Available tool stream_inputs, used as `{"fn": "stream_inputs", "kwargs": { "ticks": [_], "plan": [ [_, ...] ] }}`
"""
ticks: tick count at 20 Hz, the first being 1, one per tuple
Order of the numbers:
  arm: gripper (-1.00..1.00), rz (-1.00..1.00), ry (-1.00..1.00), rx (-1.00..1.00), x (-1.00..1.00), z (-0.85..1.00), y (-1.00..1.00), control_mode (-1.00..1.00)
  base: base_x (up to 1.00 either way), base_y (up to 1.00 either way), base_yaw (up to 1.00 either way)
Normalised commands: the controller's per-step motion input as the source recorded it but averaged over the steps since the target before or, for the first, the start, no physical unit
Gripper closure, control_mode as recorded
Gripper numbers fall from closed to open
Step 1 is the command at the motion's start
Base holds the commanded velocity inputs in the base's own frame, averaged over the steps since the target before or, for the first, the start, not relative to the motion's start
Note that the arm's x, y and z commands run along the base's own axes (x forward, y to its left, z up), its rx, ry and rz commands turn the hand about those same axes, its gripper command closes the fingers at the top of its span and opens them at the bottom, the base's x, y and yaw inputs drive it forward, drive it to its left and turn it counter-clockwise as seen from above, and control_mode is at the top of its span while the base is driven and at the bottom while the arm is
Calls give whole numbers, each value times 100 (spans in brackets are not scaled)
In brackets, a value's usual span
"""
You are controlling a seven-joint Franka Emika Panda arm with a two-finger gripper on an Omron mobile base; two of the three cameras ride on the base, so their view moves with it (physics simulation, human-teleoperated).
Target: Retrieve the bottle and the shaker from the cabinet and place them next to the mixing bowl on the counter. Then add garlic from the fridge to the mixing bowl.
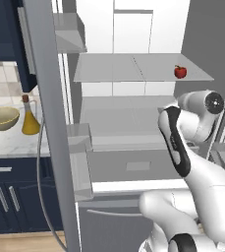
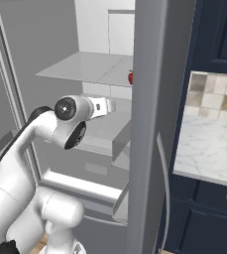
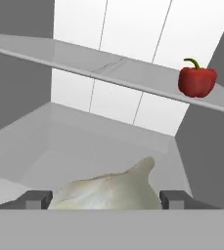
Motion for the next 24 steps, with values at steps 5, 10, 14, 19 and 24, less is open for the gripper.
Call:
{"fn": "stream_inputs", "kwargs": {
  "ticks": [5, 10, 14, 19, 24],
  "plan": [
    [100, 0, 14, -6, -54, -12, 0, -100, 0, 0, 0],
    [100, 0, -10, 0, -6, -46, 0, -100, 0, 0, 0],
    [100, 0, -7, 0, 0, -30, 0, -100, 0, 0, 0],
    [100, 0, 0, 0, 0, -13, 1, -100, 0, 0, 0],
    [100, 0, 0, 0, 0, -5, 1, 100, 0, 2, 0]
  ]
}}
